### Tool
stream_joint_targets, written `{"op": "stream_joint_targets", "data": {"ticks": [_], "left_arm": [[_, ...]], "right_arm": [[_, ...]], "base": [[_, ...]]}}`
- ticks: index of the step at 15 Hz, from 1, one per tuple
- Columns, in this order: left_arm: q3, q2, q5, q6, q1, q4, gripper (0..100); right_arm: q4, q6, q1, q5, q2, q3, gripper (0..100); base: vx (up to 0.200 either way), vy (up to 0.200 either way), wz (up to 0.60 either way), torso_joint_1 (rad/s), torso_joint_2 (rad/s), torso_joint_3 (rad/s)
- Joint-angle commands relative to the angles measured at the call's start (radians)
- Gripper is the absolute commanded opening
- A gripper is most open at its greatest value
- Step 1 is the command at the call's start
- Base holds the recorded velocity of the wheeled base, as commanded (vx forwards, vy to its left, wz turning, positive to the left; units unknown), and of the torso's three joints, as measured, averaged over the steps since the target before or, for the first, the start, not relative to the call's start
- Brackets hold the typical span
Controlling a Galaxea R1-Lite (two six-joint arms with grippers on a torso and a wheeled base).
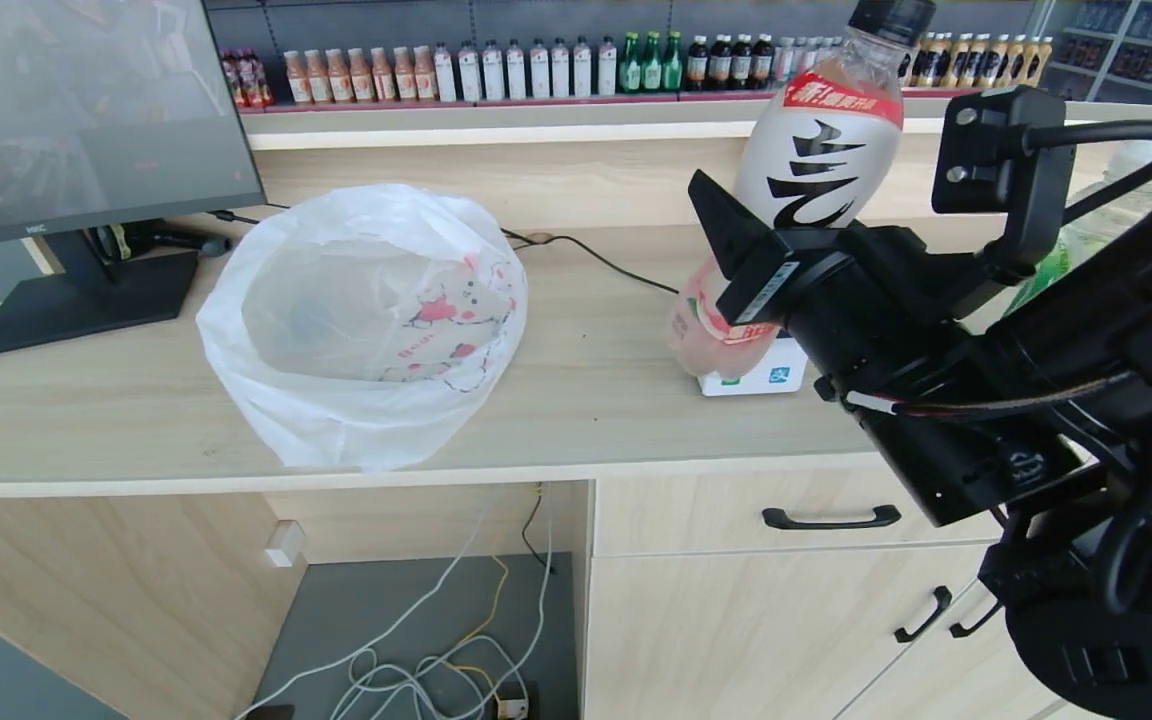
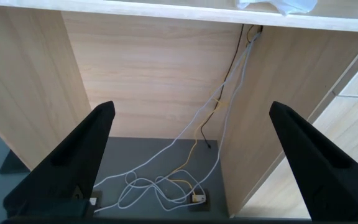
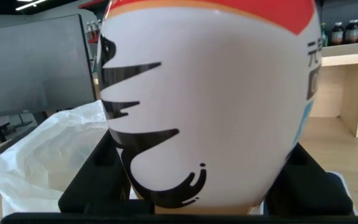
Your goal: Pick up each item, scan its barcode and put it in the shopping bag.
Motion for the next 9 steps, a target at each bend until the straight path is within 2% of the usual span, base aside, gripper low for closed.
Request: {"op": "stream_joint_targets", "data": {"ticks": [1,5,9], "left_arm": [[0.0,0.0,0.0,0.0,0.0,0.001,100],[0.0,0.0,0.0,0.002,-0.001,0.001,100],[0.0,0.0,0.0,0.0,0.0,0.001,100]], "right_arm": [[-0.003,0.0,-0.017,-0.002,-0.018,-0.015,0],[-0.001,0.004,-0.06,0.004,-0.024,-0.014,0],[-0.01,0.029,-0.189,0.098,0.02,-0.024,0]], "base": [[0.0,0.0,0.0,0.0,0.0,0.0],[0.0,0.0,0.0,0.0,0.0,0.0],[0.0,0.0,0.0,0.0,0.0,0.0]]}}
